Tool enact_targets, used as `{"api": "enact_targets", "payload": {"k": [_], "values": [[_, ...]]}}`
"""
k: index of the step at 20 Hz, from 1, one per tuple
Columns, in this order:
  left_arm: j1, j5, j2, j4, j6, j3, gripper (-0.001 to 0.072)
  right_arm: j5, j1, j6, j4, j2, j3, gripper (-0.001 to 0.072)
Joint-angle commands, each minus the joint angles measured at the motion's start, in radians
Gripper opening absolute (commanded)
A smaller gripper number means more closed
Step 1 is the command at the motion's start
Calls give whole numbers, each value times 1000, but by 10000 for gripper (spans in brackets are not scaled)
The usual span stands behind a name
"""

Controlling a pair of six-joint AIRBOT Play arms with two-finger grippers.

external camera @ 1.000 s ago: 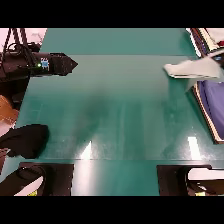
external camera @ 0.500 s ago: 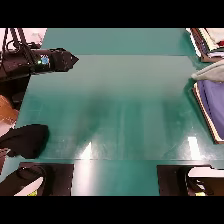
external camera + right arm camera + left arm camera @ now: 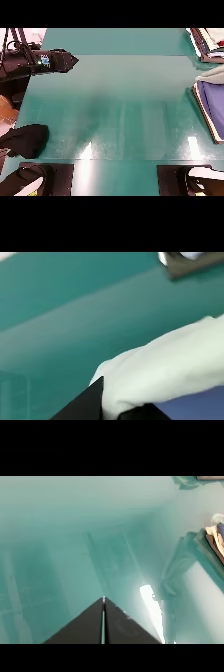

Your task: Fold the shirts.

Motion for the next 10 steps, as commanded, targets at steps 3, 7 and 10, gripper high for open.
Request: {"api": "enact_targets", "payload": {"k": [3, 7, 10], "values": [[0, -18, 0, 1, 22, 0, 26, 88, -171, 13, -216, 159, -311, 32], [0, -23, 0, 1, 45, 0, 26, 78, -356, 12, -273, 280, -574, 523], [0, -22, 0, 1, 53, 0, 26, 55, -473, 12, -169, 330, -650, 539]]}}
